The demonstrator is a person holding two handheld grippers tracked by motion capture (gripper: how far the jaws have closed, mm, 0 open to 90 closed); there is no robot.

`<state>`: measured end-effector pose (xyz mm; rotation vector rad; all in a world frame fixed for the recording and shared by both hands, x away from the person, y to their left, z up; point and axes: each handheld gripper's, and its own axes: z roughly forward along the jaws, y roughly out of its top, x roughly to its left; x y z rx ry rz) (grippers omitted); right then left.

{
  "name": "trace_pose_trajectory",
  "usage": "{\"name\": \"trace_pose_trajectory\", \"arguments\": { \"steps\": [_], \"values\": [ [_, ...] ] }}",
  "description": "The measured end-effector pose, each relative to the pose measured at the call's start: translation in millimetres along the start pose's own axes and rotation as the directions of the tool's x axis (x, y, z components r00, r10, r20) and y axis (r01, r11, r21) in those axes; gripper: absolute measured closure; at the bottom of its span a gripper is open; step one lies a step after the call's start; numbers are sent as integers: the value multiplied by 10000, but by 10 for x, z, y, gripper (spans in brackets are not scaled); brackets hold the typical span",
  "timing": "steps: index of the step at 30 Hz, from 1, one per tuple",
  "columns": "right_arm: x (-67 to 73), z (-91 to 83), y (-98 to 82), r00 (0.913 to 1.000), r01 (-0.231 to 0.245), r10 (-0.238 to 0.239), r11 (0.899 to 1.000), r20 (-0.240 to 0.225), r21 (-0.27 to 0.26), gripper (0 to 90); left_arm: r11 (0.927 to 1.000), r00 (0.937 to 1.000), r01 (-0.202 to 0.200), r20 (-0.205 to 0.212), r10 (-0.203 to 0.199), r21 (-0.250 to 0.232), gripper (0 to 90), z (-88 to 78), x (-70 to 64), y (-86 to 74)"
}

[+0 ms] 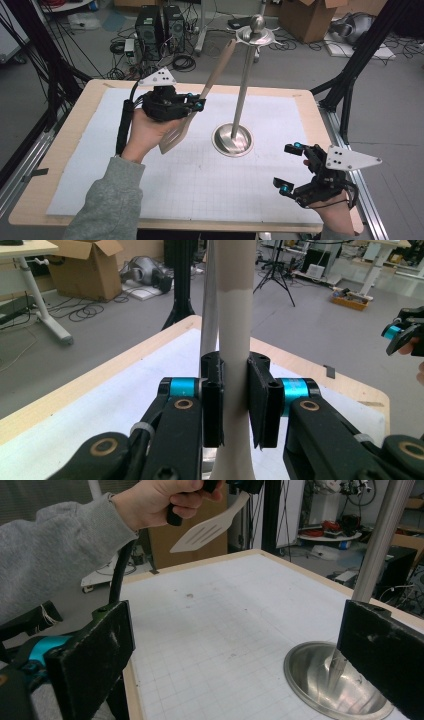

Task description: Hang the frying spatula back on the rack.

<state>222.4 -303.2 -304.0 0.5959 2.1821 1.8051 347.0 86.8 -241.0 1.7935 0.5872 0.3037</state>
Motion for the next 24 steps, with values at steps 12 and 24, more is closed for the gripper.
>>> {"name": "trace_pose_trajectory", "arguments": {
  "steps": [12, 24],
  "values": [
    [2, 12, 1, 10000, 24, -24, 10000, -33, -21, 8, 9995, 9996, -98, -263, 105, 287, 778, 142, -19, -19],
    [-6, -4, -3, 10000, 19, -20, 9999, -34, -107, 8, 9980, 9989, -204, -420, 229, 593, 778, 285, -44, -3]
  ]
}}
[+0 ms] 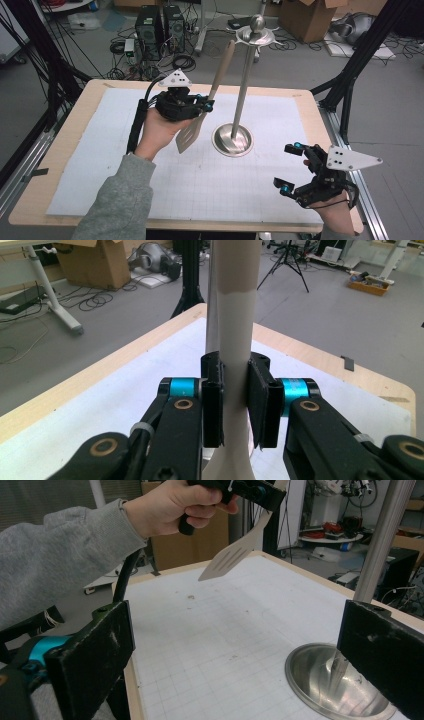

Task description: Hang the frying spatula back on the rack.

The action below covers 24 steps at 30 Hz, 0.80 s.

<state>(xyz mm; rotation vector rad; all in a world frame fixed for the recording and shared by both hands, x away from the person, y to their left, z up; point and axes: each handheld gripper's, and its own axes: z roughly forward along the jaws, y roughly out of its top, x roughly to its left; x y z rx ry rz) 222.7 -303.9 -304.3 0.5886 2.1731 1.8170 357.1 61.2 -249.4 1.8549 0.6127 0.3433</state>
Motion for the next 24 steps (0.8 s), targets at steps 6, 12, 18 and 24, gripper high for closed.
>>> {"name": "trace_pose_trajectory", "arguments": {
  "steps": [6, 12, 18, 24],
  "values": [
    [-1, -4, 0, 10000, -33, 33, 10000, -25, -14, 8, 10000, 9999, -77, -79, 76, -60, 778, 57, -20, 3],
    [-6, 7, -6, 10000, -29, 29, 10000, -36, 15, 8, 9999, 9997, -132, -220, 133, 32, 778, 113, -22, 7],
    [-6, 8, -6, 10000, -29, 29, 10000, -48, 3, 8, 9998, 9993, -180, -328, 182, 70, 778, 164, -26, 9],
    [-6, 8, -6, 10000, -21, 21, 10000, -53, 6, 8, 9998, 9990, -179, -399, 183, 101, 778, 210, -32, 17]
  ]
}}
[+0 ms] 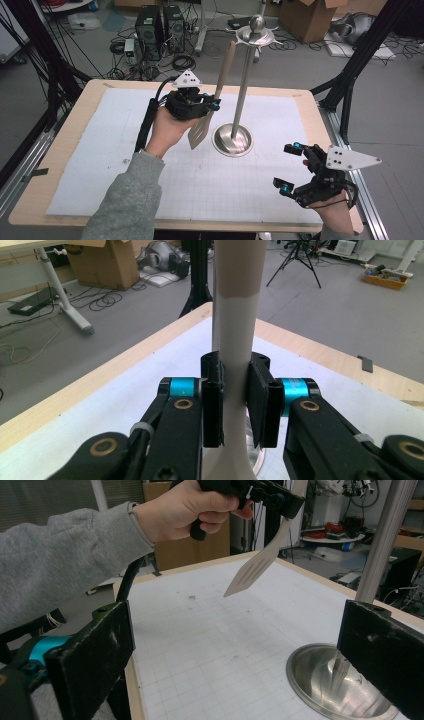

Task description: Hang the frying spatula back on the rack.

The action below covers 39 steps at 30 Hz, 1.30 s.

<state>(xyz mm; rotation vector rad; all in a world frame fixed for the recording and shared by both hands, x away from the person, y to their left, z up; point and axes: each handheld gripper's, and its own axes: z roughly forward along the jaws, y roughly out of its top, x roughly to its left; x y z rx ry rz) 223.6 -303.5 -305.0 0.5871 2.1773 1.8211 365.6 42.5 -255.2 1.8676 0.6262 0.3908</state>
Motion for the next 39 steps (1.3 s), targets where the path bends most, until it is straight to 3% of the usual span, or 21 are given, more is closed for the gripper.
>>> {"name": "trace_pose_trajectory", "arguments": {
  "steps": [13, 19, 23, 25, 31, 37, 39],
  "values": [
    [3, -5, 2, 10000, -20, 20, 10000, -22, -23, 8, 9999, 9996, -166, -239, 167, 22, 773, 88, -25, 14],
    [6, -3, 3, 10000, -26, 26, 10000, -21, 6, 8, 9999, 9999, -122, -44, 122, -66, 766, 109, -32, 9],
    [-1, 2, -6, 10000, -55, 55, 10000, -2, -3, 8, 9994, 9994, -350, -86, 349, -82, 741, 114, -56, 10],
    [-3, -3, -4, 10000, 1, -1, 10000, 0, -5, 8, 9991, 9993, -373, -41, 373, -218, 688, 101, -66, 16],
    [6, -13, 2, 10000, -9, 9, 10000, 6, -27, 8, 9976, 9978, -624, -234, 618, -283, 418, 60, -69, 5],
    [10, -3, 12, 10000, 46, -46, 10000, -13, -11, 8, 9968, 9975, -671, 186, 679, -444, 306, 4, -30, -38],
    [4, -2, 15, 10000, 67, -68, 9999, -54, -81, 7, 9947, 9956, -880, 281, 896, -529, 282, -34, -11, -81]
  ]
}}
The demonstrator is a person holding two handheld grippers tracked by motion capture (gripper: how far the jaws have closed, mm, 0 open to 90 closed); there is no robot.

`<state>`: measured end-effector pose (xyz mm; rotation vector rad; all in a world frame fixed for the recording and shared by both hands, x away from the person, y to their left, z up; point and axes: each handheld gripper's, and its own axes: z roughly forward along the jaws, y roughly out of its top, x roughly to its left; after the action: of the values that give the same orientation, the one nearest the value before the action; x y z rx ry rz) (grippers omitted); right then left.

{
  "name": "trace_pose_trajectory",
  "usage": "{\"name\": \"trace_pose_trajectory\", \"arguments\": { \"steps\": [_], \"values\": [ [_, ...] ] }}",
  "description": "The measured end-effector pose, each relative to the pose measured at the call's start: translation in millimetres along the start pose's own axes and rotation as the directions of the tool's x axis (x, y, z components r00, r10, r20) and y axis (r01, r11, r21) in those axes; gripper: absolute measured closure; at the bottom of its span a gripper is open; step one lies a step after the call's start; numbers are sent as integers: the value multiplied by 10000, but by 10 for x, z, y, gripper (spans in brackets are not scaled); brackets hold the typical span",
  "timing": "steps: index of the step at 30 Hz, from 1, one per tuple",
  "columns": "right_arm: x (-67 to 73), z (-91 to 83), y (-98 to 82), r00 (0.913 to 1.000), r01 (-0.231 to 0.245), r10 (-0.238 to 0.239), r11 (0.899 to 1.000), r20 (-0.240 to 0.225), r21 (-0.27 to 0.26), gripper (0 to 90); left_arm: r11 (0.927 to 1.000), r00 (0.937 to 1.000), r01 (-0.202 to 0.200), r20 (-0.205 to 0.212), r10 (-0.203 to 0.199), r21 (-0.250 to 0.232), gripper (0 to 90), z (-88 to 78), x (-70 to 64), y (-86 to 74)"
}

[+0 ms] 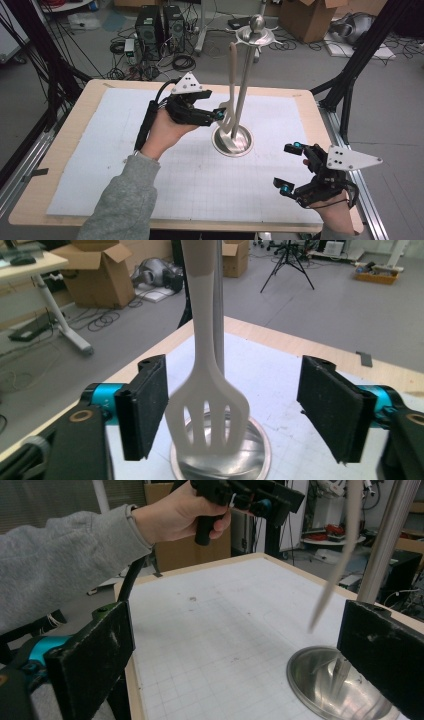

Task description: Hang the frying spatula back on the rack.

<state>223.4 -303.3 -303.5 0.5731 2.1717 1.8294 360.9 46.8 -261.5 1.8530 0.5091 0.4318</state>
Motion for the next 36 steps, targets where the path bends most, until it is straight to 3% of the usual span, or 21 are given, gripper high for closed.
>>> {"name": "trace_pose_trajectory", "arguments": {
  "steps": [5, 10, 21, 36],
  "values": [
    [-24, 21, -15, 10000, -74, 74, 10000, -20, 28, 8, 9989, 9985, 450, 297, -453, 117, 150, -91, 96, -81],
    [-11, 34, -10, 10000, -61, 61, 9999, -52, 80, 8, 9975, 9966, 680, 482, -669, -201, 67, -230, 152, -143],
    [-1, 46, 2, 10000, -16, 15, 10000, 58, 25, 8, 9948, 9963, 698, 546, -658, -741, 64, -609, 190, -353],
    [-26, 109, -2, 10000, -3, 2, 10000, 96, 53, 8, 9865, 9959, 909, 176, -893, -1365, 64, -1059, 287, -609]
  ]
}}
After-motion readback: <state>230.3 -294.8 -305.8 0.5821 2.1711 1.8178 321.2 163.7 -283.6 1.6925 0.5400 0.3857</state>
